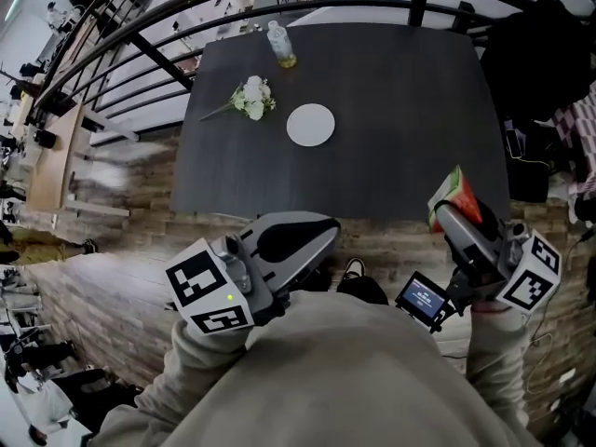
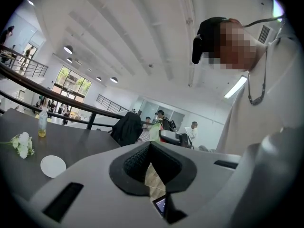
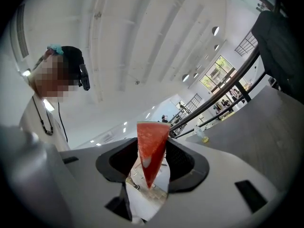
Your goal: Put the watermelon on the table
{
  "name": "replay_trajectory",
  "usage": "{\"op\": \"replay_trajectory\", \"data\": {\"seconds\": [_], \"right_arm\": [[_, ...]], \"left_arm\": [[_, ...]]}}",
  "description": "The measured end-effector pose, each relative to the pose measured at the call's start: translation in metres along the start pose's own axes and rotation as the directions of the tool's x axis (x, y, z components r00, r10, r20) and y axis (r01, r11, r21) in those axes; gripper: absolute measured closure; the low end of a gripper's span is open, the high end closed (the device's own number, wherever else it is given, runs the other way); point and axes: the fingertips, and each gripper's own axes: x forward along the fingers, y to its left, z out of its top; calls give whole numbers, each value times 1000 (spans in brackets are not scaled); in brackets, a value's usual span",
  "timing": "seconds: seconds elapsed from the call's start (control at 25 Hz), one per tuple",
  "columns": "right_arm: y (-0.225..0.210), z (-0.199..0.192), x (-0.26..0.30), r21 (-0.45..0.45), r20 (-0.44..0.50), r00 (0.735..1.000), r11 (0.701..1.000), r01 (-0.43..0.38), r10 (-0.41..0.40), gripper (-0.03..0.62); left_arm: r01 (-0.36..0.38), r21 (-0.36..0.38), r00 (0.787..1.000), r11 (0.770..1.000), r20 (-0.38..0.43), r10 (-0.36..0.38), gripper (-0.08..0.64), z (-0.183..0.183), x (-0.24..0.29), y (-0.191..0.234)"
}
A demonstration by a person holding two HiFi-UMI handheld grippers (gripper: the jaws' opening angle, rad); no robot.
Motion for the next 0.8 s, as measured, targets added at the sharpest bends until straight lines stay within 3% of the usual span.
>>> {"op": "replay_trajectory", "data": {"seconds": [0.24, 0.6, 0.8], "right_arm": [[-4, 0, -15, -21, 44, 997, 998, 57, -56, 396], [1, 20, -61, -27, 185, 963, 978, 207, -198, 396], [4, 27, -54, -43, 197, 946, 962, 269, -256, 396]], "left_arm": [[31, 19, 999, 999, -34, -31, 557, 9, 15, 10], [218, 32, 973, 975, -78, -215, 557, 18, 54, -1], [276, 32, 959, 961, -79, -273, 557, 30, 53, 10]]}}
